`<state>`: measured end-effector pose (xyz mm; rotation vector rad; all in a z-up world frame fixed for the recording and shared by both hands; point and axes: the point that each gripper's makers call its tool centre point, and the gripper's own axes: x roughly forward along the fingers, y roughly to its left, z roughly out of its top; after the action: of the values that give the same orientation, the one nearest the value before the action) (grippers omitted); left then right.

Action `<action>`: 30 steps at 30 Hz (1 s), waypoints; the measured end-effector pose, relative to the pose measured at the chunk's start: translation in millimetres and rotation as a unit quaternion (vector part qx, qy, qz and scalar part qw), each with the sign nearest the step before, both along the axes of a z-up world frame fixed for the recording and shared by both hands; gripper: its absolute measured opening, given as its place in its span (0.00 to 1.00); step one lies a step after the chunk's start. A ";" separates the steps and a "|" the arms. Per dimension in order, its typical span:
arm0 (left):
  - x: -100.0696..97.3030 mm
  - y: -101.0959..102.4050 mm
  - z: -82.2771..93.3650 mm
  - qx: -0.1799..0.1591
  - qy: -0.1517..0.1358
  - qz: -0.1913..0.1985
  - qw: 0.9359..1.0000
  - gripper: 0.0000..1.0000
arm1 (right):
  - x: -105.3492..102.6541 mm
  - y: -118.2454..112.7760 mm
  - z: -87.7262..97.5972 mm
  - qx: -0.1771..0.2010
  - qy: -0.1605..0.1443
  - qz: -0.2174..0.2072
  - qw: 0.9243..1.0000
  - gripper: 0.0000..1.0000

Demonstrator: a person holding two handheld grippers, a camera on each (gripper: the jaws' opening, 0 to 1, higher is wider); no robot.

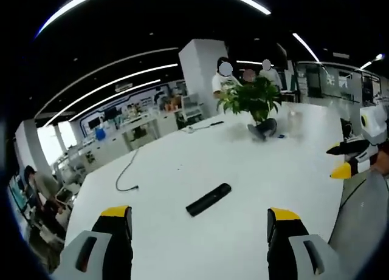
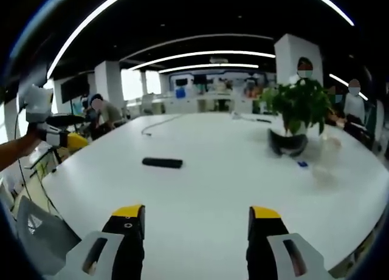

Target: Press the specified remote control buttons in sequence, fully releasing each button before pressing the next.

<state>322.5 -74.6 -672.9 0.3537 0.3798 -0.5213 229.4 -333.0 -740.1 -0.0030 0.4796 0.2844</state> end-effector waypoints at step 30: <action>76.6 -34.1 -54.0 0.074 0.086 -0.114 0.987 0.85 | -1.6 2.5 -12.6 -0.014 0.033 0.009 0.999 0.63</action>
<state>399.1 -108.8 -726.9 0.5016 0.5517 -0.7533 227.8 -330.4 -752.7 -0.0255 0.5491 0.2953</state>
